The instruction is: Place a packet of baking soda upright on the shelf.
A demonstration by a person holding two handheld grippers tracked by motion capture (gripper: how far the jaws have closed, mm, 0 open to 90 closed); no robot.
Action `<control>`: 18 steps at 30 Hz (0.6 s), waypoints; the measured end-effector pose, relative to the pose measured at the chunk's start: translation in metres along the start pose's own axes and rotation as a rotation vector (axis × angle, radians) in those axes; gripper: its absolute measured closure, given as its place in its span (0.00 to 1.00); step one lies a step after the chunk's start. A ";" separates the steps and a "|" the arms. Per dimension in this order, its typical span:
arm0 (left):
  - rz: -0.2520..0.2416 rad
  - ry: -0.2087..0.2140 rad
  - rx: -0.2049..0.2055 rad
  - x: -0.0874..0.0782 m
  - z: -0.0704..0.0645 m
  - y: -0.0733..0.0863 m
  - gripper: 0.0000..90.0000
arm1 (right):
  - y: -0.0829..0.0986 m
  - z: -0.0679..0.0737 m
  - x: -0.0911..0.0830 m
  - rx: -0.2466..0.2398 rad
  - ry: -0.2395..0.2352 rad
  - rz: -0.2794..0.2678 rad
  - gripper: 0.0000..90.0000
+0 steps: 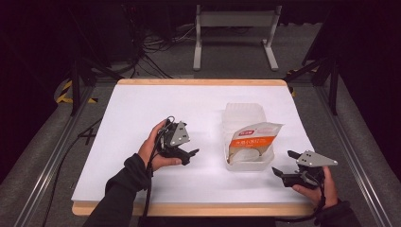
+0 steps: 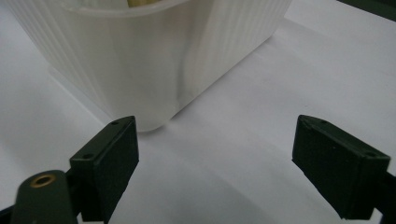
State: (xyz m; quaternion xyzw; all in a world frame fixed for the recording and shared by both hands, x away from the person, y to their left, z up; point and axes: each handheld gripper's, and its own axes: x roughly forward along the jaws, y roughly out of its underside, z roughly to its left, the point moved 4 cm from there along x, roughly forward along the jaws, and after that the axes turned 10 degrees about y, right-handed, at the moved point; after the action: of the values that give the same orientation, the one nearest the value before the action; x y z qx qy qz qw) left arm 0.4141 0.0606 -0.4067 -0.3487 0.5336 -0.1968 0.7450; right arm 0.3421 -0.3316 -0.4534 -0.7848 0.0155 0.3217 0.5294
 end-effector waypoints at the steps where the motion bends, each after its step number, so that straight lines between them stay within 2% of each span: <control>1: 0.004 -0.003 -0.004 0.000 0.001 0.003 0.09 | 0.000 0.000 0.000 -0.001 -0.002 0.001 0.17; 6: 0.007 -0.017 -0.028 -0.005 0.005 0.018 0.09 | -0.002 0.003 -0.001 0.006 -0.017 -0.004 0.17; 11: 0.002 -0.031 -0.032 -0.010 0.006 0.027 0.09 | -0.002 0.005 -0.002 -0.005 -0.019 -0.002 0.17; 13: 0.018 -0.042 -0.032 -0.012 0.006 0.033 0.09 | -0.003 0.005 -0.002 -0.007 -0.022 -0.005 0.17; 18: 0.019 -0.055 -0.059 -0.021 0.008 0.049 0.09 | -0.003 0.007 -0.002 -0.018 -0.022 0.000 0.17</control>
State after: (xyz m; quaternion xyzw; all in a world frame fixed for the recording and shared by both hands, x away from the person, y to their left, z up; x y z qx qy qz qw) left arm 0.4098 0.1101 -0.4270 -0.3707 0.5217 -0.1642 0.7507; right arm 0.3382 -0.3255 -0.4516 -0.7858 0.0066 0.3306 0.5227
